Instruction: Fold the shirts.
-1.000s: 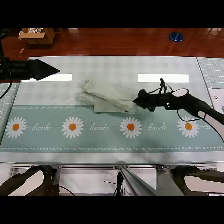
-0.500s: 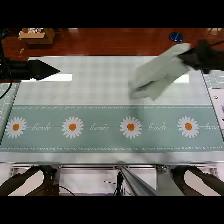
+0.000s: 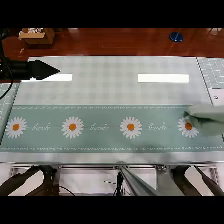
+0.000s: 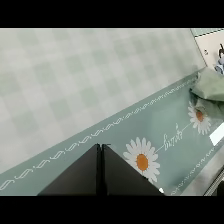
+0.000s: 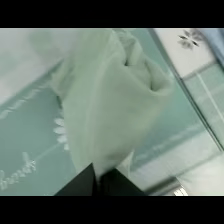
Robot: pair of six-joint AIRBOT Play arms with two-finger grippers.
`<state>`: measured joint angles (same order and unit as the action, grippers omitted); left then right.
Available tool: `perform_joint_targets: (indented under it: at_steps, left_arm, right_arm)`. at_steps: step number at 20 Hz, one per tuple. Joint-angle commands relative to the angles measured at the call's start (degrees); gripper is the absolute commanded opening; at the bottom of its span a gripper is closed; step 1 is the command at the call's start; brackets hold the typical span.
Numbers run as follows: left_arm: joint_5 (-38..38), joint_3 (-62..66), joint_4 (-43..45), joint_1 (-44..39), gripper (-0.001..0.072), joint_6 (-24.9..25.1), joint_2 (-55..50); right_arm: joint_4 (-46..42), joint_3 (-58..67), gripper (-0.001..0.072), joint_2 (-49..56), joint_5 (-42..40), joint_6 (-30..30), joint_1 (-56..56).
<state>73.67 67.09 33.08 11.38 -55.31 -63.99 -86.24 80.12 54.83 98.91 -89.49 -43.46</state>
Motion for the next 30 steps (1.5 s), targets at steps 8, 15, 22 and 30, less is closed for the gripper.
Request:
perform_joint_targets:
  at_steps: [8,15,22,30]
  left_arm:
    - [-13.7,0.0,0.7,0.2,0.0021,0.9,0.0]
    - [-20.0,0.0,7.5,5.3,0.0021,0.9,-0.1]
    - [-20.3,0.0,7.6,9.3,0.0021,0.9,-0.2]
    - [-20.1,0.0,7.7,9.3,0.0021,0.9,-0.2]
  right_arm:
    - [-25.6,-16.4,0.0045,-3.9,7.7,0.2,-4.3]
    - [-47.8,-40.6,0.0045,-11.0,3.9,-0.2,-11.9]
    - [-47.5,-45.2,0.0046,-11.8,-6.4,0.2,-27.0]
    - [-46.0,-45.2,0.0445,-11.8,-11.2,0.9,-28.3]
